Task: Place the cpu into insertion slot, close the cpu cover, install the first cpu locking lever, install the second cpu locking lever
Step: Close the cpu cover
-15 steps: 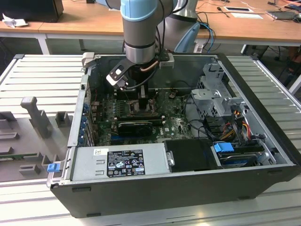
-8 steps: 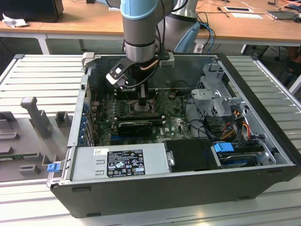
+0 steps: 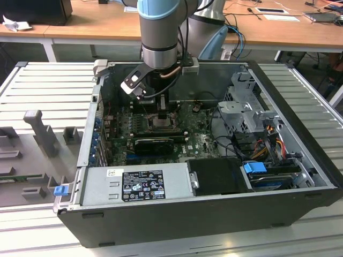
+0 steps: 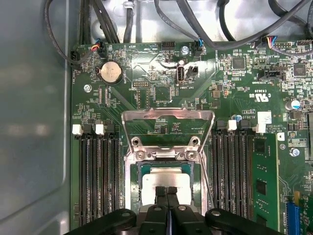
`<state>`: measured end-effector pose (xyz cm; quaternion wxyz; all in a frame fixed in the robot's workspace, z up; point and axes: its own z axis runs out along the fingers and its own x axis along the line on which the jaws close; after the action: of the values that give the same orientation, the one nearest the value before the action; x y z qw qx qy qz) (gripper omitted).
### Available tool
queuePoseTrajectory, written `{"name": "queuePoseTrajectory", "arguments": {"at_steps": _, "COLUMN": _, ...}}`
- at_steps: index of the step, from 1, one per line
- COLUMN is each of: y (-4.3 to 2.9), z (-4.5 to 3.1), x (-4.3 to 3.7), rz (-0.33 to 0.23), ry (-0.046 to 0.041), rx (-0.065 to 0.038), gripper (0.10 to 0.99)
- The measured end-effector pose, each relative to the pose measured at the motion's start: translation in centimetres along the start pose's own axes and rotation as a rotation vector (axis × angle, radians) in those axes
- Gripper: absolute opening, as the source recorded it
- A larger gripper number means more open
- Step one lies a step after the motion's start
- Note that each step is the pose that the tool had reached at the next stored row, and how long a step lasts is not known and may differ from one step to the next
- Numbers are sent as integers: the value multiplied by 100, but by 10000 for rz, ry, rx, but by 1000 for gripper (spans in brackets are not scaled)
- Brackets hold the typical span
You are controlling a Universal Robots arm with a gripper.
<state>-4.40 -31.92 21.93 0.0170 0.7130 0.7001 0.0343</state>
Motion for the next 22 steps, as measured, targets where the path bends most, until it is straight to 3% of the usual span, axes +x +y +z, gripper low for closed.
{"name": "queuePoseTrajectory", "arguments": {"at_steps": 9, "y": 36, "z": 1, "x": 1, "rz": 2, "ry": -2, "rx": 14, "gripper": 106}}
{"name": "queuePoseTrajectory", "arguments": {"at_steps": 15, "y": 41, "z": -63, "x": 2, "rz": 1, "ry": -1, "rx": 13, "gripper": 106}}
{"name": "queuePoseTrajectory", "arguments": {"at_steps": 22, "y": 81, "z": -61, "x": -2, "rz": 5, "ry": 5, "rx": 30, "gripper": 106}}
